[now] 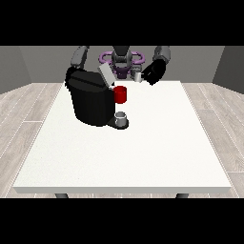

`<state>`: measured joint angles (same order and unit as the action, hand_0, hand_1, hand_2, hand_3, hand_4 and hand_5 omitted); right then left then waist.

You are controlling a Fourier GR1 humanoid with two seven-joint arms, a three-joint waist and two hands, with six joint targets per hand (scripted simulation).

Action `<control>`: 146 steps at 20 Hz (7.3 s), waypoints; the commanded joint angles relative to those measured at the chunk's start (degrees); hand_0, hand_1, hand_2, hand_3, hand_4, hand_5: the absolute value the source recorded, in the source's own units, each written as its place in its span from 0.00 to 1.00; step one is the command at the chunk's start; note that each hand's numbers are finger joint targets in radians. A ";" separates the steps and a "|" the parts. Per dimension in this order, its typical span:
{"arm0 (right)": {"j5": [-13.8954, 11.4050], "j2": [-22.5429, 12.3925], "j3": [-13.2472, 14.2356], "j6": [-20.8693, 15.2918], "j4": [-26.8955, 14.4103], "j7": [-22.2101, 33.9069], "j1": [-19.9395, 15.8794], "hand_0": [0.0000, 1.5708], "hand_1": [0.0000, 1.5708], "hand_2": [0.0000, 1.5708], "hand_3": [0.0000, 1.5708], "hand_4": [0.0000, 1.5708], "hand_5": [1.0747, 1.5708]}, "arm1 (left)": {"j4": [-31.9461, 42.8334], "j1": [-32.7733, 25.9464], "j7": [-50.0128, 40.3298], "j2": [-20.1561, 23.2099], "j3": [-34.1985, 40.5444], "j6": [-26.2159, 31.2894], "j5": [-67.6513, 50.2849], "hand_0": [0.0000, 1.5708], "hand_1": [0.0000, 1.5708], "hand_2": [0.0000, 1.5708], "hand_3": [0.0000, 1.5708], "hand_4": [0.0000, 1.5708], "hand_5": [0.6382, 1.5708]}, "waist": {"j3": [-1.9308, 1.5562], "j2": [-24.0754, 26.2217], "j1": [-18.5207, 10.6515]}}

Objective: Insert the coffee pod into the coffee machine and close the lid

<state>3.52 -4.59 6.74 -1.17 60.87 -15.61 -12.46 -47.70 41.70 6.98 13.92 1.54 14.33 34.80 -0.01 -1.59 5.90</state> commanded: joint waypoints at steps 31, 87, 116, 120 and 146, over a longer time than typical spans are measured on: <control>1.50 -2.96 -0.75 9.12 -0.43 -8.65 -6.88 0.00 0.00 0.00 0.00 0.18 1.00 | 3.96 24.29 -10.95 6.56 12.21 0.33 -7.11 0.92 0.92 0.94 0.89 0.38 1.00 | -0.03 -15.93 6.55; -5.85 4.32 -14.12 6.82 15.18 0.16 11.44 0.00 0.00 0.00 0.00 0.18 1.00 | 3.36 -31.02 16.59 -6.43 16.59 7.42 -24.14 0.00 0.00 0.00 0.00 0.22 1.00 | 0.08 20.53 -0.63; -14.78 4.07 -9.65 -11.28 18.87 8.93 -11.42 0.00 0.00 0.00 0.00 0.22 1.00 | -19.27 -33.10 16.01 -7.96 9.75 10.49 -31.22 0.00 0.00 0.00 0.00 0.23 1.00 | 0.00 -1.06 -12.73; -13.19 1.74 -6.00 -9.80 14.31 7.54 -13.99 0.00 0.00 0.00 0.00 0.26 1.00 | -20.94 -35.55 18.79 -7.68 9.27 11.67 -32.18 0.00 0.00 0.00 0.00 0.19 1.00 | 0.00 -1.84 -13.17; -11.66 0.64 -2.10 -9.41 0.08 2.50 -26.55 0.00 0.00 0.00 0.00 0.27 1.00 | -17.11 -31.60 19.52 -4.65 9.66 10.79 -33.93 0.00 0.00 0.00 0.00 0.24 1.00 | 0.02 -7.04 -14.65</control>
<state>-8.16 -4.58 4.88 -10.97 64.12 -12.56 -36.90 -66.14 9.37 26.12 8.13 10.55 24.13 1.61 0.51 -6.68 -7.76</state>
